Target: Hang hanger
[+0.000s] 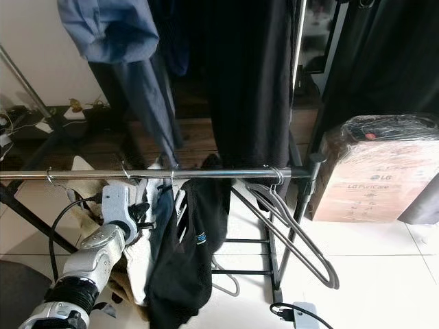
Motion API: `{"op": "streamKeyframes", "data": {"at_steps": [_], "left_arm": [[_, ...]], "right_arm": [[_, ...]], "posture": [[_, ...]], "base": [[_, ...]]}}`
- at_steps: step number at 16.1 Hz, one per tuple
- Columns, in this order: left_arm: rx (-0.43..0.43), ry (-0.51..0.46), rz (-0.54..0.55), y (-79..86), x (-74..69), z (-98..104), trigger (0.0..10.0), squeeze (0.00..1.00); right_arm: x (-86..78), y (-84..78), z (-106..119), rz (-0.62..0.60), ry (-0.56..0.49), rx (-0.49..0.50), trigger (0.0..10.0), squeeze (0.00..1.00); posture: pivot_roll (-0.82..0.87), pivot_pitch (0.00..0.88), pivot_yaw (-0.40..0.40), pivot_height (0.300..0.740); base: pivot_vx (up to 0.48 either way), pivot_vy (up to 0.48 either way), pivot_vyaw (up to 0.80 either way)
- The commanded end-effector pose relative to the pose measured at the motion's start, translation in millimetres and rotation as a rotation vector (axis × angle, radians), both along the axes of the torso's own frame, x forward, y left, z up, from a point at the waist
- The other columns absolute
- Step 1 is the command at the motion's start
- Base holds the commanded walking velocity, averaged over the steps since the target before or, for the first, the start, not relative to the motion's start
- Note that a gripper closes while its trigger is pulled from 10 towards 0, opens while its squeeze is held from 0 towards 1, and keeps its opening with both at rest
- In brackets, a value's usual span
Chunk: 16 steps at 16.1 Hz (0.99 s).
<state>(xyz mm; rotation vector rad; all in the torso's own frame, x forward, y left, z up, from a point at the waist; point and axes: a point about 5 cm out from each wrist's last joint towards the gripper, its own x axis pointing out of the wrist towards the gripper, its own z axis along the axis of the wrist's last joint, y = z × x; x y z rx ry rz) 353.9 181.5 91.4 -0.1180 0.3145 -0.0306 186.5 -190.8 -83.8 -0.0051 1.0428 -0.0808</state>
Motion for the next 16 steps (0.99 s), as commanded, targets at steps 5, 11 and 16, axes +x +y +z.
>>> {"op": "streamKeyframes", "data": {"at_steps": [5,11,16], "left_arm": [[0.011,0.067,-0.022,6.7,-10.5,-12,10.0,1.0],[0.024,0.024,-0.041,1.6,-23.1,-9,10.0,1.0],[0.097,-0.14,-0.043,0.3,-40.3,15,10.0,1.0]], "right_arm": [[-3.9,2.5,-2,0.02,0.024,0.006,10.0,0.0],[-3.5,1.5,-2,0.036,0.029,0.003,10.0,0.0],[-4.3,1.2,-2,0.035,0.031,0.002,10.0,0.0]], "posture": [[-0.12,0.116,0.067,0.74],[-0.11,0.114,0.061,0.74],[-0.11,0.108,0.064,0.74]], "base": [[0.0,0.0,0.0],[0.0,0.0,0.0],[0.0,0.0,0.0]]}}
